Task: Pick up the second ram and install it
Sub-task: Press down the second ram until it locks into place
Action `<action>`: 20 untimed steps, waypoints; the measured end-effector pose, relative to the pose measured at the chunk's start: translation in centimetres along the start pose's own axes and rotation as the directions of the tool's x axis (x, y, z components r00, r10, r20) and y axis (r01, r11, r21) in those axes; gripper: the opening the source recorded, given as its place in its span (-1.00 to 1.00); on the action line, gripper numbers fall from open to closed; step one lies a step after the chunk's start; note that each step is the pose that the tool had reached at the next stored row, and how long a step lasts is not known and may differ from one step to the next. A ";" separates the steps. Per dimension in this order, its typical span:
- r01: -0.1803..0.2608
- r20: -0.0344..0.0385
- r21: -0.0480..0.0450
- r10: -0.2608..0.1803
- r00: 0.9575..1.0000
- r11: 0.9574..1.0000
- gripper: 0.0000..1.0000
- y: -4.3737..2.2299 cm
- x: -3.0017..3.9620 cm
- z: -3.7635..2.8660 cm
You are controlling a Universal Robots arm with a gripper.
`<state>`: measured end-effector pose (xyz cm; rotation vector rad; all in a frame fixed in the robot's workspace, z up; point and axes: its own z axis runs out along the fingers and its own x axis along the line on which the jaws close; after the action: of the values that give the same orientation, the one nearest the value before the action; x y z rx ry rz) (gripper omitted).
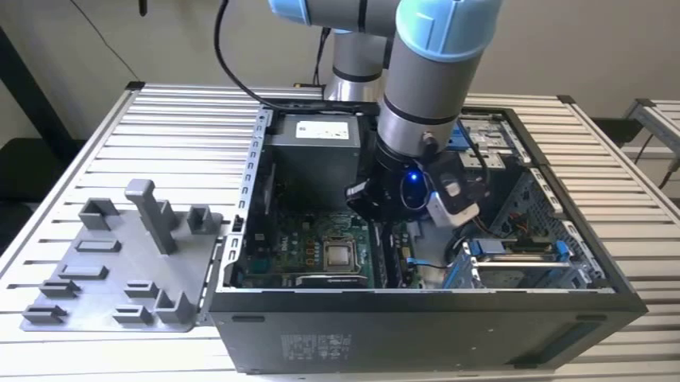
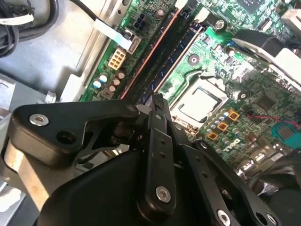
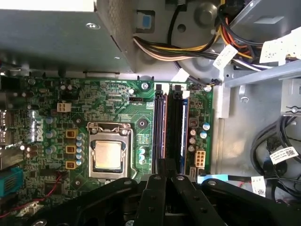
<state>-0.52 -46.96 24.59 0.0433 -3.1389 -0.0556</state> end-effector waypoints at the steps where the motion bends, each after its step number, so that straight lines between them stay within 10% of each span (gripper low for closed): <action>1: 0.014 0.000 0.000 -0.014 1.000 1.000 -0.79 0.00 0.00 0.00; 12: 0.122 -0.003 0.000 -0.122 0.993 0.993 -0.79 0.00 0.00 0.00; 20: 0.236 -0.005 0.000 -0.236 0.972 0.972 -0.79 0.00 0.00 0.00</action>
<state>-0.52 -46.96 24.59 0.4167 -3.1103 -0.0548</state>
